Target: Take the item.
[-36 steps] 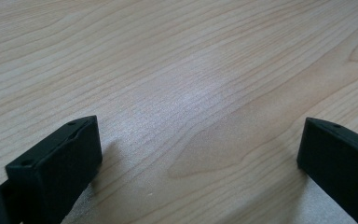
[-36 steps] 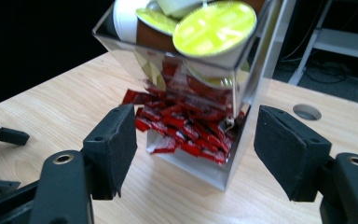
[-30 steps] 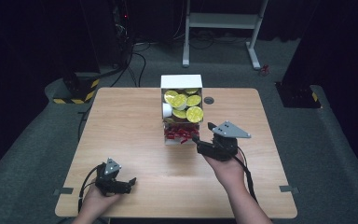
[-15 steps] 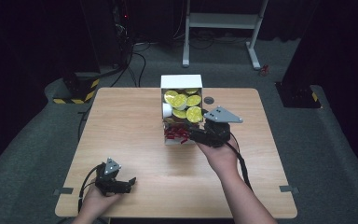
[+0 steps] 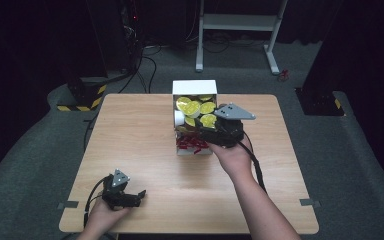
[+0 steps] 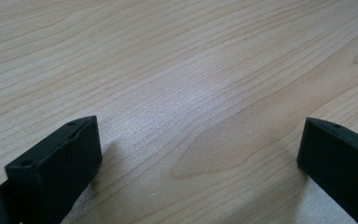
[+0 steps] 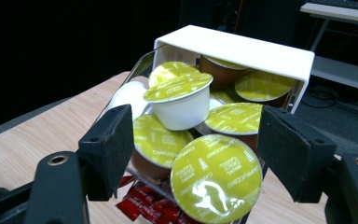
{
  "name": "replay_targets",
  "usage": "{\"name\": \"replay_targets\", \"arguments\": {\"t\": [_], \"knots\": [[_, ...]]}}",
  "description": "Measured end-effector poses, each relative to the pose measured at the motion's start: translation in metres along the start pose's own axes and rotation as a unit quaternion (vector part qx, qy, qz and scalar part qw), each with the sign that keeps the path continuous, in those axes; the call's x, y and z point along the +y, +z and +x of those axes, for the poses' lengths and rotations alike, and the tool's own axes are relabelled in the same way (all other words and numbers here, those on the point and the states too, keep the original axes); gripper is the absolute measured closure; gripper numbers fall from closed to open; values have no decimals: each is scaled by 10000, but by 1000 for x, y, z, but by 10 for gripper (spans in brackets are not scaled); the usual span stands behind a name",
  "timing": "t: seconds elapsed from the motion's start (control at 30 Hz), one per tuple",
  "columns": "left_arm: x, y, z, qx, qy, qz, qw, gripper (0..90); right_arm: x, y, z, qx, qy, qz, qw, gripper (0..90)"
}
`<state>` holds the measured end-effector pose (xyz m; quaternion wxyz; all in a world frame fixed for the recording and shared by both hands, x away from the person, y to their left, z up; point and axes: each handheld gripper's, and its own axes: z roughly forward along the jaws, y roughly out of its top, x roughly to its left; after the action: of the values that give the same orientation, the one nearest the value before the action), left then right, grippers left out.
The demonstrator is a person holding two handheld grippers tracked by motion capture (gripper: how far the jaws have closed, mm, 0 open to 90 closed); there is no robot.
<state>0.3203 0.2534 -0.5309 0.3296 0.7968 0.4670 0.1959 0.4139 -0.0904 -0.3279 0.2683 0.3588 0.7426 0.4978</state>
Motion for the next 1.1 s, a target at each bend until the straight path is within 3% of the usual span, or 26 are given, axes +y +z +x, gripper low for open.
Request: {"name": "replay_targets", "arguments": {"t": [0.6, 1.1], "knots": [[0, 0, 0, 1, -1, -1, 10000, 1, 20, 27, 8, 5, -134, 113, 9998, 253], [0, 0, 0, -1, 0, -3, 10000, 1, 24, 55, 16, 11, -241, 417, 9988, 263]]}}
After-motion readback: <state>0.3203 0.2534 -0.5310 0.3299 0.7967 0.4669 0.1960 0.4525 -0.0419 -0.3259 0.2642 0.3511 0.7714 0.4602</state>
